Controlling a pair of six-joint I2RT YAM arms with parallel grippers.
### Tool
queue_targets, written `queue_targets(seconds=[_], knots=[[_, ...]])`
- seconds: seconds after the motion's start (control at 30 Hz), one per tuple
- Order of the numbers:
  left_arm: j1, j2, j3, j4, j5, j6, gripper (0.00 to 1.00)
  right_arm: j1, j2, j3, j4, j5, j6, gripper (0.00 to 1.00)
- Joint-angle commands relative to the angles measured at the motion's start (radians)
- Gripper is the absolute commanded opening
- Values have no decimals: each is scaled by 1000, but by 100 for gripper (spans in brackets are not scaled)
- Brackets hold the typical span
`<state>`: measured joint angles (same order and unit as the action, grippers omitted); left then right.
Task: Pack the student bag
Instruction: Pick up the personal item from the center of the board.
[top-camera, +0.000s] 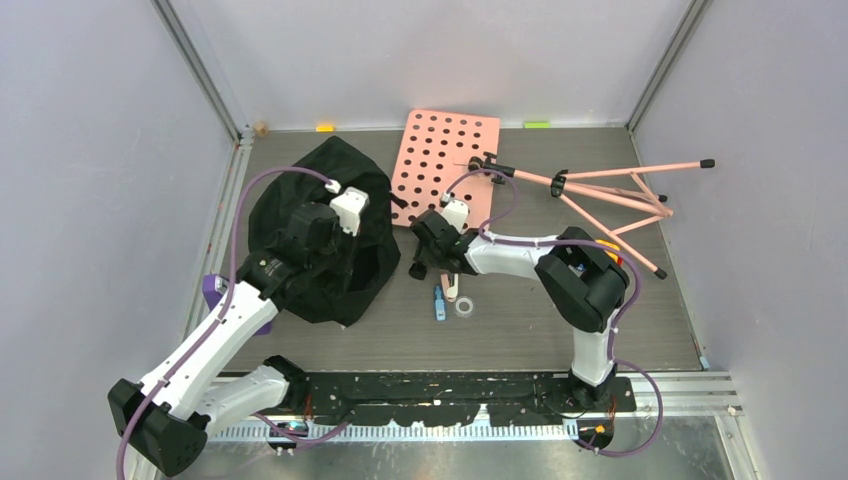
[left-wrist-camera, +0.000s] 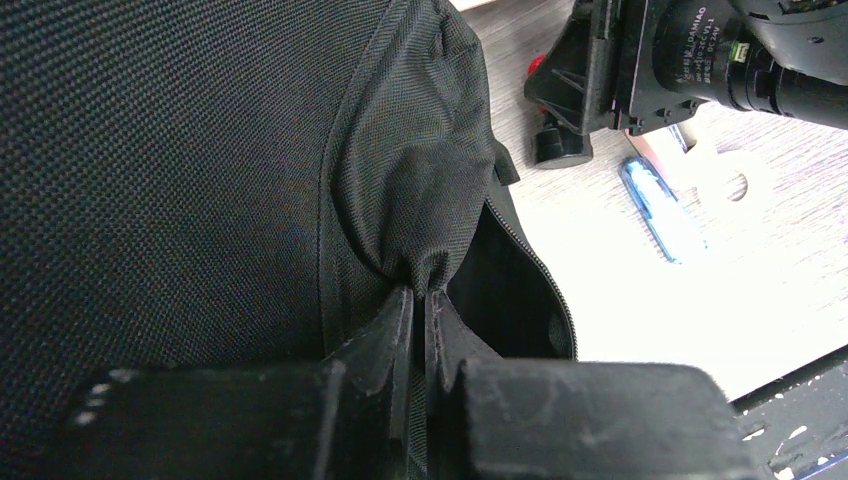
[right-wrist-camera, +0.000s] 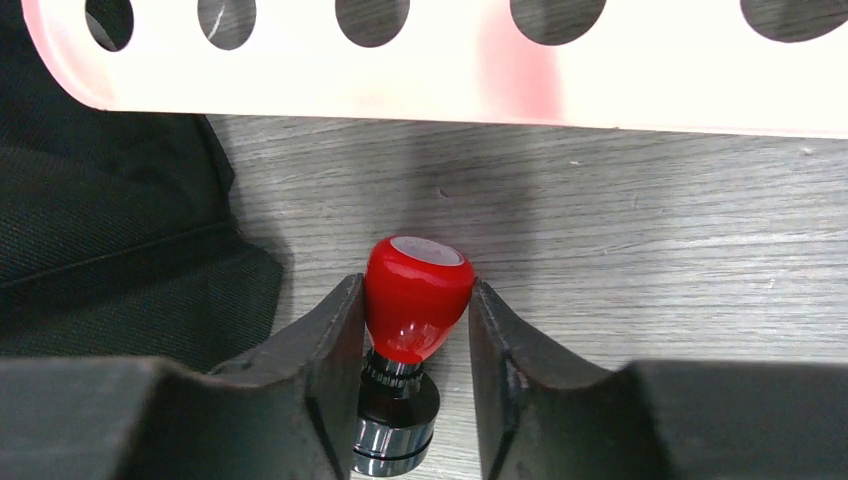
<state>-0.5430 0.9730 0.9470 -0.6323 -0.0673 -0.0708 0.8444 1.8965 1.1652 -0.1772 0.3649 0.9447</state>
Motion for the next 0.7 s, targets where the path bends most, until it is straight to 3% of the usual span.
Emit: queue_targets(seconds=[0.0,0.37,0.67], knots=[[2,-32,-3,23,-12,8,0,4,3,14,46,16,-20,32],[2,-41,-2,23,-22,4,0,27,-242,-117,172,61,-79,17],[2,-45,-2,30,5,-3,0,141,-452,-151,241,175,-99,15]])
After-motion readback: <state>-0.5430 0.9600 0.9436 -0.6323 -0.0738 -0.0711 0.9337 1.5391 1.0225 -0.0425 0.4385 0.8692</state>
